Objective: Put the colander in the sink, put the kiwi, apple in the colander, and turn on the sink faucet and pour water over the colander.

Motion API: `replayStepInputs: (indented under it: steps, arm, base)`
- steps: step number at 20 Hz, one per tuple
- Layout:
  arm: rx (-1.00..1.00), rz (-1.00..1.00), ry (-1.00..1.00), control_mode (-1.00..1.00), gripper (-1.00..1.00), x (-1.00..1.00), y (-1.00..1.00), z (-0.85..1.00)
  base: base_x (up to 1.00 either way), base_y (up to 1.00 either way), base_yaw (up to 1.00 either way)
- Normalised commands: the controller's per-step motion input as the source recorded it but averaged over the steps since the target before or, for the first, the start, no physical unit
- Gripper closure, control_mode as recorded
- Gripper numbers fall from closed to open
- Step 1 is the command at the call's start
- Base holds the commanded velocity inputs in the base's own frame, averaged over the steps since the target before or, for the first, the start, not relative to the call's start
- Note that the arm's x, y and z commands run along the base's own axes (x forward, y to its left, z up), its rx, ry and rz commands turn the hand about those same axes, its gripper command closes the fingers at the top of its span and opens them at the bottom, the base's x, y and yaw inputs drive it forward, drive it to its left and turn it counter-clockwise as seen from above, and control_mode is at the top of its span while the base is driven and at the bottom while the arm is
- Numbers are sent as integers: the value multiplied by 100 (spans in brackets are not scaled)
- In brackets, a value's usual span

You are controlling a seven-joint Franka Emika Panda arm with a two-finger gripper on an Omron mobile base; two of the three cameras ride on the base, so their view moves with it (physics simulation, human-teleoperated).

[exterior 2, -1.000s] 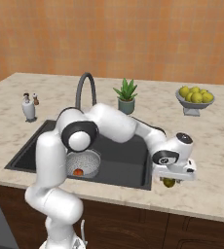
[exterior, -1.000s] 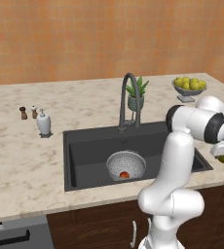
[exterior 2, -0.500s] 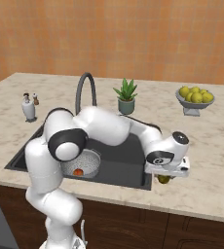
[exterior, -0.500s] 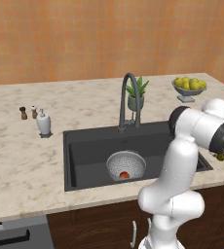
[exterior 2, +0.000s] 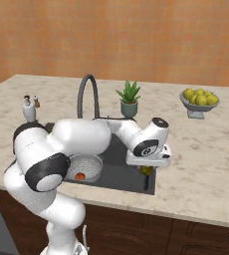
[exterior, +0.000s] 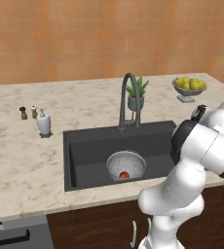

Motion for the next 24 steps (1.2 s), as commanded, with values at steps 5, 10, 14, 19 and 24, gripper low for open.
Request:
replayStepInputs:
  steps: [5,10,14,19,24]
  arm:
    - [-9,-6,0,-100,100,1,100,11]
    - [-8,-6,10,-100,100,2,93,13]
    - [0,-4,18,-100,100,-8,85,9]
    - [-4,-10,0,-100,100,-15,89,10]
    - [-13,-18,-3,-100,100,-4,98,5]
  base:
    - [0,0,0]
    - [0,0,0]
    - [0,0,0]
    - [0,0,0]
    - [0,0,0]
